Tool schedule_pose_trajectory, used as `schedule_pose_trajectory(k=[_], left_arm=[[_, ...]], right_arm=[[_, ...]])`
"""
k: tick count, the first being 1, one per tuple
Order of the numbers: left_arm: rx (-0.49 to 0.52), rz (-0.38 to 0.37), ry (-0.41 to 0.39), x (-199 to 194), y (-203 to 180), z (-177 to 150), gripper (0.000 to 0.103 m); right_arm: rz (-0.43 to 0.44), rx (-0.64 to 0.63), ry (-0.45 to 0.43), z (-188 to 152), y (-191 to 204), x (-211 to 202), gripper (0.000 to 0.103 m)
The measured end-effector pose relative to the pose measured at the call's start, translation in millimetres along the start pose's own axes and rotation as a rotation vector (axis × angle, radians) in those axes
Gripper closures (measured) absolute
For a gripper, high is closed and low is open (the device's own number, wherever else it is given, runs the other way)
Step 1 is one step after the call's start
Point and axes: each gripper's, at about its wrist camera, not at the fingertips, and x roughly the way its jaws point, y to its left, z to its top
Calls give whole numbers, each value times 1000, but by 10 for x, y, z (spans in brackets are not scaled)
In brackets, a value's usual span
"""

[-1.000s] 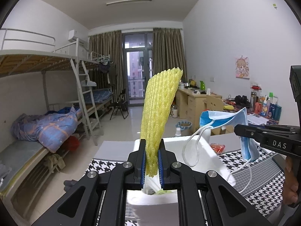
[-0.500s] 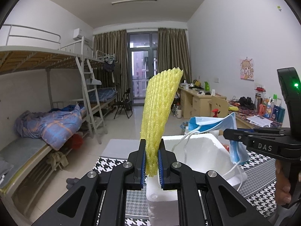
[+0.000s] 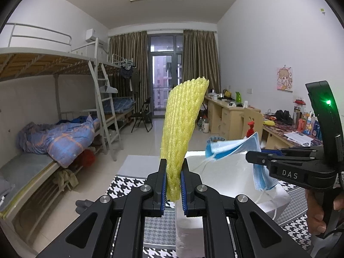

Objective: Organize soft objects
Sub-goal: 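Lower the blue mask into the foam box and open the right gripper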

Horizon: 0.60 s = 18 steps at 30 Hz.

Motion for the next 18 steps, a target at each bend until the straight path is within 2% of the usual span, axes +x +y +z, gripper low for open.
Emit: schedule_pose_trajectory(k=[1, 2, 5, 6, 8, 13, 16, 18], left_arm=[[-2, -2, 1, 4, 5, -1, 91], [-3, -2, 2, 10, 18, -7, 91], [-4, 0, 9, 37, 47, -22, 91], [-5, -1, 10, 42, 41, -22, 91], [-4, -1, 10, 45, 42, -22, 91], [4, -5, 13, 55, 31, -35, 91], [3, -6, 15, 60, 29, -40, 91], [-3, -8, 17, 64, 37, -45, 91]], right_arm=[[-2, -1, 2, -3, 1, 10, 69], [-3, -2, 2, -5, 0, 15, 60], [-8, -13, -1, -16, 19, 8, 52], [-10, -18, 3, -21, 27, 6, 45], [-11, -22, -4, -29, 31, -11, 36], [-1, -24, -27, -29, 41, -93, 33], [3, -25, -39, -39, 40, -125, 24], [27, -35, -66, -56, 58, -180, 14]])
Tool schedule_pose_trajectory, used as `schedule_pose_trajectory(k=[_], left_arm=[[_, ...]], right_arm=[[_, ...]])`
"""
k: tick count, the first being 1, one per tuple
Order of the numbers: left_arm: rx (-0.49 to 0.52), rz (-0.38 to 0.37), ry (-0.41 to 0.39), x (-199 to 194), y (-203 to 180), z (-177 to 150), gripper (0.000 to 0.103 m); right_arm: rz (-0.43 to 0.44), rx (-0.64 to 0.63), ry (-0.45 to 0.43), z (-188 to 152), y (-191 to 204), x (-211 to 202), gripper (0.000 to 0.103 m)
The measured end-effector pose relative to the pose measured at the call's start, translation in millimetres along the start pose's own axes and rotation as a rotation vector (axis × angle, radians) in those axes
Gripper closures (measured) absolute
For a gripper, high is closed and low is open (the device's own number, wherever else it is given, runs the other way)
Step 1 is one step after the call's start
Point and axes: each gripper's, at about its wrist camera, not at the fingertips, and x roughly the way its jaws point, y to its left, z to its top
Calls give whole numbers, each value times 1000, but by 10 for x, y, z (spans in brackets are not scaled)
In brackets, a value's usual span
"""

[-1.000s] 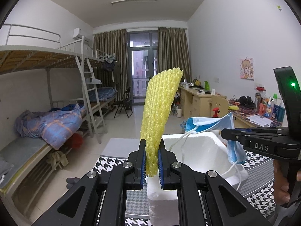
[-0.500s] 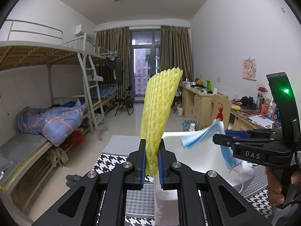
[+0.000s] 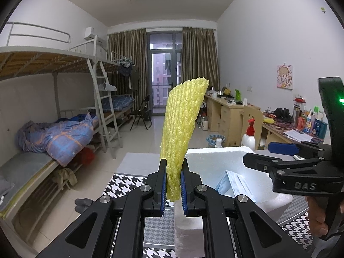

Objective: Organize soft objects
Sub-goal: 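Lower the blue mask into the foam box and open the right gripper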

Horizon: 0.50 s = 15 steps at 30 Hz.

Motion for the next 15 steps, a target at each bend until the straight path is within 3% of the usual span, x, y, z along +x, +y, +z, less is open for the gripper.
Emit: schedule_pose_trajectory(k=[3, 15], left_arm=[[-1, -1, 0, 5, -9, 1, 91], [7, -25, 8, 15, -60, -5, 91]], right_arm=[[-25, -24, -42, -9, 41, -86, 6], [-41, -31, -53, -41, 13, -172, 6]])
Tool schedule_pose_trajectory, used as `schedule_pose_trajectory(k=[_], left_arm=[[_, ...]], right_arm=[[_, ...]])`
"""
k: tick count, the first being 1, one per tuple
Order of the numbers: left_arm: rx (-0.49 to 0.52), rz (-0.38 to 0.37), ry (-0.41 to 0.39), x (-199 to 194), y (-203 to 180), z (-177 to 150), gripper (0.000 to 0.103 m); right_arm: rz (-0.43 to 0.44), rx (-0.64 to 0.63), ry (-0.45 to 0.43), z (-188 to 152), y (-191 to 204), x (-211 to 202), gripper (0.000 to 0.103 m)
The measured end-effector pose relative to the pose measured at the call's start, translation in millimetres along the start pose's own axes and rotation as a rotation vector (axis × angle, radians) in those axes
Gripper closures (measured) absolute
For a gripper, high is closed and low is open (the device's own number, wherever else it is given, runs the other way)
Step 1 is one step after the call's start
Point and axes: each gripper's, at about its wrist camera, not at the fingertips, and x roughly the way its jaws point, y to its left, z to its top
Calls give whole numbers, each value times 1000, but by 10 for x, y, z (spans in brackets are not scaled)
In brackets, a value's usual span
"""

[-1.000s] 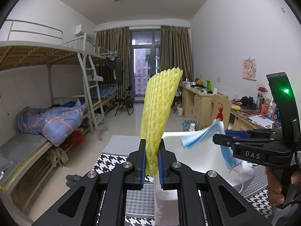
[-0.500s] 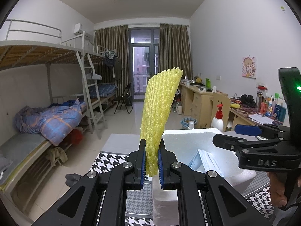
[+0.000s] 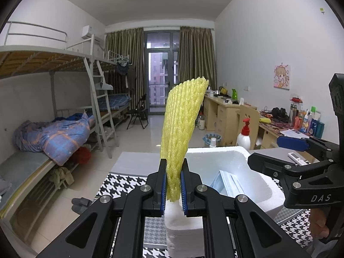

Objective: Organize soft objects
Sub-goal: 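Lower the blue mask into the foam box and open the right gripper, then lower the yellow sponge into the foam box and open the left gripper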

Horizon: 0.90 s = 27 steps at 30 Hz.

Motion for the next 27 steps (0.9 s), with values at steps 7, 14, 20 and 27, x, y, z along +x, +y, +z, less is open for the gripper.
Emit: schedule_pose_trajectory(k=[7, 14, 20, 27], left_arm=[[13, -19, 2, 15, -54, 27, 91], [14, -55, 11, 57, -107, 66, 91], [25, -75, 15, 74, -147, 79, 91], [35, -106, 25, 139, -247, 101, 91]], right_arm=[[-22, 17, -11, -16, -93, -72, 6], [-44, 33, -25, -53, -195, -175, 6], [-63, 43, -36, -73, -264, -232, 6], [-91, 60, -37, -95, -373, -283, 6]])
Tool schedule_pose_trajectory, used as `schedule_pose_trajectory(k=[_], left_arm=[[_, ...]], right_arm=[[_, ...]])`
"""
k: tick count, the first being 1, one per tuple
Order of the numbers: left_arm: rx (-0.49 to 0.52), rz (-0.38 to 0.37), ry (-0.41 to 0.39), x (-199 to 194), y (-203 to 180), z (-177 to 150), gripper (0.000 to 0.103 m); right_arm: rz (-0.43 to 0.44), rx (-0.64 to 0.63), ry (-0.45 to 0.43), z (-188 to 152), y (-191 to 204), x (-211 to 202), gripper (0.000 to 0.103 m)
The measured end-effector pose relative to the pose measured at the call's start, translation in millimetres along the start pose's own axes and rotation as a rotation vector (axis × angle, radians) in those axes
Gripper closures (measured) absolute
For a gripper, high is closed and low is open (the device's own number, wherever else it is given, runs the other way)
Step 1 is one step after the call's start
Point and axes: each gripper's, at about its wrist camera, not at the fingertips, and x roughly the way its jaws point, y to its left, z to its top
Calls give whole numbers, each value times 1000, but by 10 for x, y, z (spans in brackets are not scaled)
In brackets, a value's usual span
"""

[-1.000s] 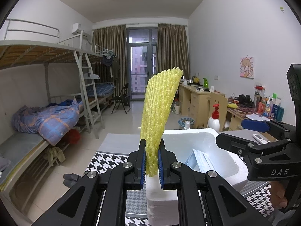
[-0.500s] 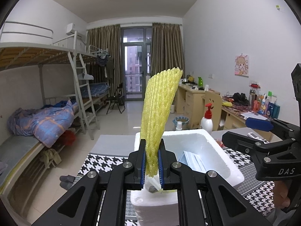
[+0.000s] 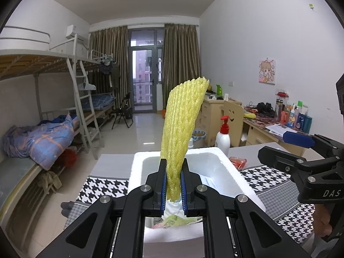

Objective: Organize soft objects
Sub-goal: 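Lower the yellow sponge into the foam box and open the left gripper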

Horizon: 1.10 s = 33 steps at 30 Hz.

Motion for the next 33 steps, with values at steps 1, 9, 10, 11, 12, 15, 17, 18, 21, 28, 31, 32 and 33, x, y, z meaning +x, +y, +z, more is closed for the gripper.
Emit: schedule_pose_trajectory(k=[1, 9, 10, 11, 12, 15, 17, 18, 21, 28, 31, 32, 33], left_arm=[[1, -3, 3, 15, -10, 5, 91], [4, -28, 31, 125, -121, 16, 91], [4, -30, 34, 139, -130, 16, 91], [5, -32, 38, 149, -136, 11, 91], [4, -31, 41, 162, -136, 10, 91], [1, -31, 55, 211, -143, -3, 91], [3, -30, 67, 251, -150, -14, 91], [5, -27, 74, 276, -151, -21, 91], [2, -24, 92, 327, -163, -31, 85], [-17, -26, 82, 317, -157, -36, 34], [-28, -18, 72, 297, -155, -41, 16], [-31, -11, 67, 294, -152, -34, 11], [-33, -2, 59, 284, -154, -30, 7]], right_arm=[[-5, 4, 1, -6, -19, -5, 6], [-34, 28, 5, -36, -171, -20, 6], [-36, 31, 5, -39, -187, -24, 6], [-39, 31, 4, -47, -197, -33, 6], [-42, 33, 4, -53, -216, -35, 6], [-46, 44, 10, -72, -277, -26, 6], [-49, 50, 14, -84, -303, -16, 6], [-50, 52, 16, -91, -313, -15, 6], [-50, 57, 15, -101, -337, -23, 6], [-47, 67, 16, -105, -372, -16, 6], [-47, 67, 16, -102, -376, -12, 6], [-45, 68, 15, -104, -381, -15, 6], [-45, 68, 15, -103, -380, -15, 6]])
